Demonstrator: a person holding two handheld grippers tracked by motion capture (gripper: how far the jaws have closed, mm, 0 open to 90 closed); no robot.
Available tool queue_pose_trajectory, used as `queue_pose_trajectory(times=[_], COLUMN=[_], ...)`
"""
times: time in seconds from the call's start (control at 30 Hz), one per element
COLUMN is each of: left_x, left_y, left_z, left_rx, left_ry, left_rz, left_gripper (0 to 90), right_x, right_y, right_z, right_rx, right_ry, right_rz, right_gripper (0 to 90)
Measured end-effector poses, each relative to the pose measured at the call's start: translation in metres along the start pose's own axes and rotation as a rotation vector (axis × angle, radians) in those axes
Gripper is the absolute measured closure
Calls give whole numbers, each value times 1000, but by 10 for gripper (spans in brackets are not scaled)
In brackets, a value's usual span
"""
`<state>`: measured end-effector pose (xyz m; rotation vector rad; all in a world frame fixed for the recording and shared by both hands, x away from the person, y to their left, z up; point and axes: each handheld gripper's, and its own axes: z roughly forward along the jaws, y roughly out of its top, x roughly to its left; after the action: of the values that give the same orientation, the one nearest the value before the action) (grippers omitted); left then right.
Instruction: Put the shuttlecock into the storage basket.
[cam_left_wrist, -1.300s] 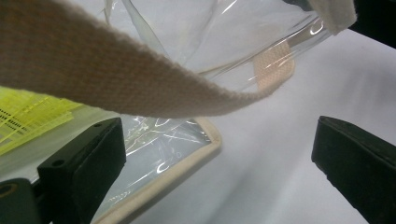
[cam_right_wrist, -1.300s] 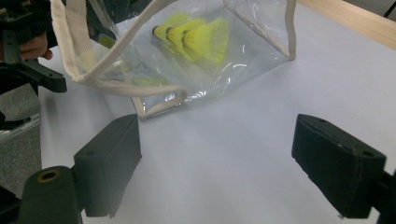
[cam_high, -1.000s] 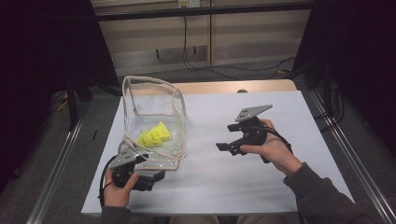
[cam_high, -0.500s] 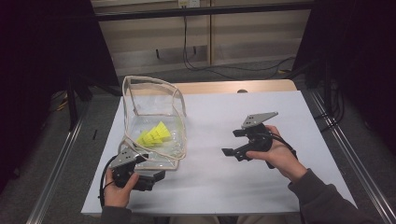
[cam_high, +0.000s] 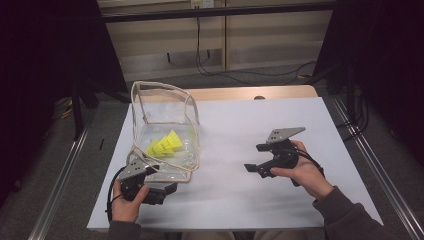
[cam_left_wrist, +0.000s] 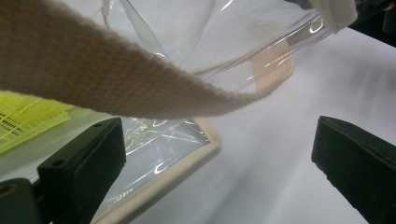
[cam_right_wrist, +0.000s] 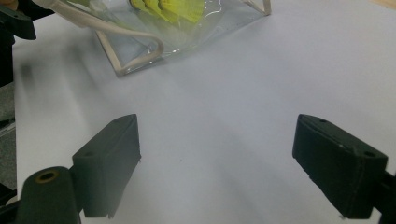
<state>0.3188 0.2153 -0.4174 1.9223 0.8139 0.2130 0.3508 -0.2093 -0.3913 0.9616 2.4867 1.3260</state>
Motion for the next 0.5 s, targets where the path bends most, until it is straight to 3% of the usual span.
queue_pose_trajectory(times=[0.5], left_x=[0], left_y=[0], left_z=[0], left_rx=[0], left_ry=[1], left_rz=[0], left_gripper=[29], right_x=[-4], right_y=[-22], right_z=[-4], right_rx=[-15], right_ry=[-16], right_rz=[30], right_gripper=[146])
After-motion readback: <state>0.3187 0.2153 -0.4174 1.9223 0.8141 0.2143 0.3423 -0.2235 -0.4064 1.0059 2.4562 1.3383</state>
